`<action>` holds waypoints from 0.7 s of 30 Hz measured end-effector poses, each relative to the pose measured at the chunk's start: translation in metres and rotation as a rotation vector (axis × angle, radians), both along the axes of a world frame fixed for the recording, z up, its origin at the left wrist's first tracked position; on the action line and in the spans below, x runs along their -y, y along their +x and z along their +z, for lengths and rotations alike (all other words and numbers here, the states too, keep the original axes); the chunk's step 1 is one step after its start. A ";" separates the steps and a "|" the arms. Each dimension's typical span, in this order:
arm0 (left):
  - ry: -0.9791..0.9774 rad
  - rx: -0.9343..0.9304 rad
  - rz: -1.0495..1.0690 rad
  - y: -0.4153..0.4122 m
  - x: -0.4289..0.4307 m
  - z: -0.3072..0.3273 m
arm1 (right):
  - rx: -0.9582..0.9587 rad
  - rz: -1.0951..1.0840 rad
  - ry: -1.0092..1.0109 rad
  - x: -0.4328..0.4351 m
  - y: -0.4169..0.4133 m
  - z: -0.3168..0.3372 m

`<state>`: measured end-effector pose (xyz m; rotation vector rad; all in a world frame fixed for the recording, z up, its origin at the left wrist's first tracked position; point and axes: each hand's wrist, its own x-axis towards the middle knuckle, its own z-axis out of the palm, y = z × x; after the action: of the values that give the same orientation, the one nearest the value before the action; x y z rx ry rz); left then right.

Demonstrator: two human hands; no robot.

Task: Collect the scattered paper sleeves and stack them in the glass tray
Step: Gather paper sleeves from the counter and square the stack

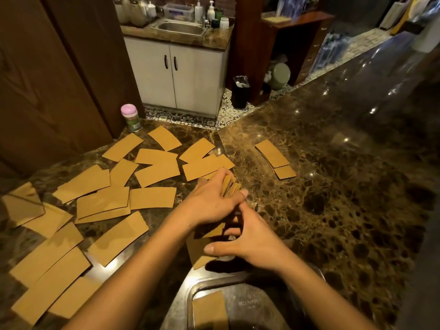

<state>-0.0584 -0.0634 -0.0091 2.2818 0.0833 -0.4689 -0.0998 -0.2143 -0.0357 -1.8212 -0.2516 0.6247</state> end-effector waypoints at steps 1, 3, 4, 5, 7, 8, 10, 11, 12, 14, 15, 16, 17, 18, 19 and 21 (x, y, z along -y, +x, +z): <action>-0.038 -0.048 -0.006 0.000 0.001 0.002 | 0.040 -0.031 -0.002 -0.002 0.000 0.000; -0.176 -0.156 -0.034 0.000 -0.002 0.008 | 0.084 -0.085 0.011 -0.004 0.001 -0.002; -0.261 -0.186 -0.057 -0.001 -0.005 0.011 | 0.093 -0.112 0.026 -0.003 0.002 -0.002; -0.321 -0.201 -0.091 -0.002 -0.009 0.013 | 0.088 -0.129 0.053 -0.002 0.003 -0.004; -0.323 -0.176 -0.153 -0.004 -0.013 0.014 | 0.050 -0.115 0.117 0.001 0.002 -0.004; -0.263 -0.136 -0.152 -0.005 -0.013 0.012 | 0.008 -0.102 0.154 0.002 0.002 -0.003; -0.107 -0.020 -0.108 -0.007 -0.013 0.009 | -0.111 -0.102 0.244 0.003 0.003 -0.002; -0.058 0.030 -0.077 -0.008 -0.011 0.009 | -0.145 -0.115 0.265 0.002 0.003 0.000; -0.041 0.045 -0.043 -0.010 -0.008 0.009 | -0.154 -0.127 0.249 0.001 0.003 0.002; -0.072 -0.008 0.010 -0.014 -0.002 0.010 | -0.112 -0.135 0.176 -0.002 0.002 0.005; -0.077 -0.044 0.025 -0.014 0.001 0.011 | -0.089 -0.158 0.154 -0.003 0.002 0.005; -0.081 -0.072 0.024 -0.015 0.002 0.012 | -0.078 -0.182 0.138 -0.005 0.001 0.006; -0.108 -0.065 0.020 -0.016 0.002 0.014 | -0.072 -0.196 0.126 -0.004 0.000 0.007; -0.162 -0.030 0.026 -0.017 0.000 0.015 | -0.090 -0.211 0.140 -0.003 0.001 0.006; -0.268 0.017 0.059 -0.019 -0.003 0.016 | -0.126 -0.225 0.178 0.000 0.003 0.007; -0.617 0.000 0.217 -0.026 -0.009 0.015 | -0.208 -0.247 0.296 0.007 0.003 0.018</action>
<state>-0.0847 -0.0541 0.0059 1.6451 0.1604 -0.3229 -0.0968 -0.2211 -0.0176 -1.4625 0.0220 0.5643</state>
